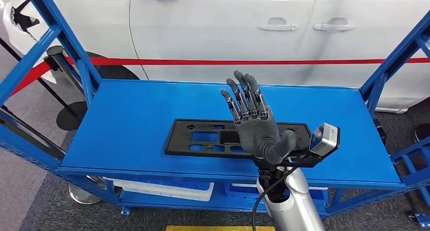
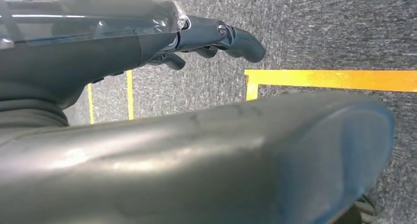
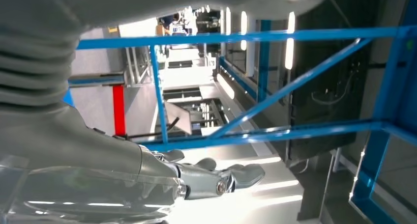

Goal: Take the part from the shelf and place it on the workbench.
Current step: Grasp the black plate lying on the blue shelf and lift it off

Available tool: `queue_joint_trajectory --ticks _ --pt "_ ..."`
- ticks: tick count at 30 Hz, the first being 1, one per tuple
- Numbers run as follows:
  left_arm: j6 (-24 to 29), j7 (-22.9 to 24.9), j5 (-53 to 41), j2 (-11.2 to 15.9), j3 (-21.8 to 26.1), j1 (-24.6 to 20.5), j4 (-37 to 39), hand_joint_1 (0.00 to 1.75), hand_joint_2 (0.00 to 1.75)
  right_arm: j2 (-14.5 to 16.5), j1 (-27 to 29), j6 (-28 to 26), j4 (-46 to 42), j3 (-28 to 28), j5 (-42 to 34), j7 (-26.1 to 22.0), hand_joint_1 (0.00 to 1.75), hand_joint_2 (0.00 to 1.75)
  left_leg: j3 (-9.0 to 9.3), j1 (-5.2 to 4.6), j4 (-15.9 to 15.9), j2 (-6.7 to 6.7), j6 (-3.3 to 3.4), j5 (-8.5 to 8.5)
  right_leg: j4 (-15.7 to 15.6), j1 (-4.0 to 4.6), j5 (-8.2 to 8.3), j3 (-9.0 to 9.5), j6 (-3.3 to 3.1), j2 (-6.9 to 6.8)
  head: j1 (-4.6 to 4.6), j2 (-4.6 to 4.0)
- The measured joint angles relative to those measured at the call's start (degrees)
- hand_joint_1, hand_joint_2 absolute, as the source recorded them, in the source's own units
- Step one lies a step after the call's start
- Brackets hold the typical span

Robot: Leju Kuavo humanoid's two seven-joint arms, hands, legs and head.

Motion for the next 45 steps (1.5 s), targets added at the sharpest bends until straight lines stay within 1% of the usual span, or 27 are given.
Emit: queue_joint_trajectory --ticks 2,3,5,7,8,9,10,12,14,17,19,20,22,23,24,25,27,29,32,34,35,37,38,39,40,43,45 --pt "0.1 0.0 -0.1 -0.2 0.0 0.1 0.0 0.00 0.00 0.0 -0.1 0.0 0.0 0.0 0.0 0.0 0.00 0.00 -0.27 0.06 -0.3 0.05 0.77 0.63 0.0 -0.15 0.17 -0.17 0.69 0.04 0.01 0.00" --pt "0.2 0.0 -0.1 -0.3 0.0 0.1 0.0 0.00 0.00 0.0 -0.1 0.0 0.0 0.0 0.0 0.0 0.00 0.00 -0.37 0.12 -0.5 0.12 1.21 0.97 0.6 -0.23 -0.50 -0.49 0.99 0.07 0.04 0.00" --pt "0.6 -0.1 -0.2 -0.4 0.0 0.0 0.0 0.00 0.00 0.0 -0.1 0.1 0.0 0.0 0.0 0.0 0.00 0.00 -0.83 0.25 -0.7 0.28 1.93 1.72 5.1 -0.40 -4.11 -2.35 1.52 0.14 0.09 0.00" --pt "0.8 -0.2 -0.2 -0.5 0.0 0.1 0.0 0.00 0.00 0.0 -0.1 0.1 0.0 0.0 0.0 0.0 0.00 0.00 -1.64 0.20 -0.7 0.33 2.14 2.25 12.4 -0.51 -8.32 -5.06 1.93 0.15 0.11 0.00" --pt "0.9 -0.2 -0.2 -0.6 0.0 0.1 0.0 0.00 0.00 0.0 0.0 0.1 0.0 0.0 0.0 0.0 0.00 0.00 -1.98 0.17 -0.7 0.34 2.11 2.46 14.8 -0.58 -9.14 -5.71 2.04 0.15 0.11 0.00" --pt "0.9 -0.2 -0.2 -0.6 0.0 0.1 0.0 0.00 0.00 -0.1 0.0 0.1 0.1 0.0 0.0 0.0 0.00 0.00 -2.23 0.16 -0.7 0.35 2.06 2.64 15.1 -0.63 -8.83 -5.33 2.04 0.14 0.11 0.00" --pt "0.9 -0.2 -0.2 -0.6 0.0 0.2 0.0 0.00 0.00 -0.1 0.0 0.1 0.1 0.0 0.0 0.0 0.00 0.00 -2.38 0.16 -0.7 0.34 1.98 2.76 13.1 -0.65 -7.57 -3.80 1.94 0.14 0.11 0.00" --pt "0.9 -0.2 -0.2 -0.8 0.0 0.1 0.0 0.00 0.00 -0.1 -0.1 0.1 0.0 0.0 0.0 0.0 0.00 0.00 -2.45 0.11 -0.6 0.29 1.77 2.95 5.0 -0.52 -4.63 1.37 1.35 0.14 0.10 0.00" --pt "0.9 -0.2 -0.2 -0.9 0.0 0.1 0.0 0.00 0.00 -0.1 -0.2 0.1 0.0 0.0 0.0 0.0 0.00 0.00 -2.46 0.06 -0.7 0.26 1.32 3.16 -0.5 -0.13 -3.48 4.55 0.74 0.12 0.08 0.00" --pt "0.9 -0.2 -0.3 -1.1 0.0 0.1 0.0 0.00 0.00 -0.1 -0.2 0.1 0.0 0.0 0.0 0.0 0.00 0.00 -2.50 0.10 -1.0 0.30 0.31 3.44 -1.9 0.03 -3.18 4.77 -0.03 0.09 0.09 0.00" --pt "0.9 -0.2 -0.5 -1.1 0.0 0.1 0.0 0.00 0.00 0.0 -0.3 0.1 0.0 0.0 0.0 0.0 0.00 0.00 -3.29 0.09 0.7 0.25 -0.21 1.92 -2.6 -0.32 -2.63 4.82 -0.72 -0.03 0.00 0.00" --pt "0.8 -0.2 -0.6 -1.1 0.0 0.1 0.0 0.00 0.00 0.0 -0.3 0.1 0.0 0.0 0.0 0.0 0.00 0.00 -4.38 0.13 3.3 0.21 -0.39 0.21 -2.9 -0.48 -2.40 4.81 -0.99 -0.11 -0.09 0.00" --pt "0.7 -0.2 -0.7 -1.1 0.0 0.1 0.0 0.00 0.00 0.0 -0.1 0.1 0.0 0.0 0.0 -0.1 0.00 0.00 -7.48 0.25 10.9 0.18 -0.72 -3.70 -2.8 -0.39 -2.27 4.54 -1.26 -0.18 -0.22 0.00" --pt "0.6 -0.2 -0.7 -1.1 0.0 0.2 0.0 0.00 0.00 0.0 0.0 0.1 0.0 0.0 0.0 -0.1 0.00 0.00 -8.71 0.30 13.9 0.19 -0.88 -4.72 -2.7 -0.36 -2.27 4.41 -1.27 -0.18 -0.24 0.00" --pt "0.5 -0.2 -0.7 -1.1 0.0 0.2 0.0 0.00 0.00 0.0 0.1 0.0 0.0 0.0 0.1 -0.2 0.00 0.44 -9.13 0.35 15.2 0.20 -1.00 -4.60 -2.6 -0.35 -2.28 4.31 -1.26 -0.17 -0.24 0.00" --pt "0.5 -0.2 -0.9 -1.1 0.0 0.2 0.0 0.00 0.00 0.0 0.2 0.0 0.0 0.0 0.2 -0.2 0.00 0.87 -8.51 0.41 14.2 0.20 -1.08 -3.38 -2.4 -0.36 -2.33 4.25 -1.21 -0.13 -0.24 0.00" --pt "0.6 -0.2 -1.1 -1.1 0.0 0.2 0.0 0.00 0.00 0.0 0.3 -0.2 0.0 0.0 0.5 -0.4 0.00 1.75 -4.90 0.56 7.0 0.22 -1.07 0.35 -2.0 -0.38 -2.55 4.14 -0.96 -0.02 -0.23 0.00" --pt "0.7 -0.2 -1.2 -1.1 0.0 0.2 0.0 0.00 0.00 -0.1 0.4 -0.8 0.0 0.0 1.3 -0.4 0.00 1.75 -1.96 0.43 1.1 0.16 -0.77 2.13 -1.4 -0.22 -2.72 3.76 -0.49 0.11 -0.24 0.00" --pt "0.7 -0.2 -1.2 -1.1 0.0 0.1 0.0 0.00 0.00 -0.1 0.6 -2.0 -0.1 0.0 3.3 -0.4 0.00 1.75 -1.62 0.31 -0.4 0.08 0.02 2.14 -1.1 -0.08 -2.61 3.29 0.33 0.21 -0.24 0.00" --pt "0.8 -0.2 -1.1 -1.1 0.0 0.1 0.0 0.00 0.00 -0.2 0.5 -2.8 0.0 0.0 5.1 -0.4 0.00 1.75 -1.58 0.47 -0.9 0.12 0.82 2.43 0.3 -0.22 -3.77 2.64 0.91 0.23 -0.20 0.00" --pt "0.8 -0.2 -1.1 -1.1 0.0 0.1 0.0 0.00 0.00 -0.2 0.5 -3.4 0.0 0.0 6.3 -0.4 0.00 1.75 -1.60 0.55 -1.1 0.15 1.20 2.61 2.7 -0.32 -5.23 1.57 1.18 0.23 -0.17 0.00" --pt "0.7 -0.2 -1.0 -1.1 0.0 0.1 0.0 0.00 0.00 -0.3 0.2 -4.9 0.6 0.3 9.4 -0.1 0.00 1.75 -1.90 0.52 -1.1 0.18 1.58 2.78 10.2 -0.45 -8.82 -2.00 1.57 0.21 -0.13 0.00" --pt "0.7 -0.2 -1.0 -1.1 0.0 0.2 0.0 0.00 0.00 -0.3 -0.1 -5.9 1.3 0.5 11.2 0.0 0.00 1.75 -2.03 0.51 -1.0 0.18 1.62 2.82 13.5 -0.52 -9.89 -3.64 1.69 0.20 -0.11 0.00" --pt "0.7 -0.2 -1.0 -1.1 0.0 0.2 0.0 0.00 0.00 -0.4 -0.4 -7.2 2.1 0.9 13.1 0.1 0.00 1.75 -2.12 0.50 -1.0 0.18 1.64 2.85 15.2 -0.58 -9.93 -4.46 1.73 0.20 -0.12 0.00" --pt "0.6 -0.3 -1.0 -1.1 0.0 0.2 0.0 0.00 0.00 -0.5 -0.9 -8.6 2.9 1.5 15.2 0.1 0.00 1.75 -2.15 0.49 -0.9 0.16 1.62 2.86 14.5 -0.62 -8.88 -4.18 1.67 0.20 -0.11 0.00" --pt "0.5 -0.6 -1.1 -1.2 0.0 0.2 0.0 0.00 0.00 -0.6 -2.9 -13.2 5.5 3.5 21.0 -0.1 0.00 1.75 -2.11 0.36 -0.7 0.08 1.33 2.89 3.4 -0.48 -3.34 1.27 0.91 0.20 -0.13 0.00" --pt "0.3 -0.7 -1.2 -1.2 0.0 0.1 0.0 0.00 0.00 -0.7 -3.8 -15.0 6.8 4.6 23.0 -0.2 0.00 1.75 -2.42 0.28 -0.7 0.03 0.78 3.07 -1.0 -0.14 -2.28 3.09 0.45 0.22 -0.16 0.00"
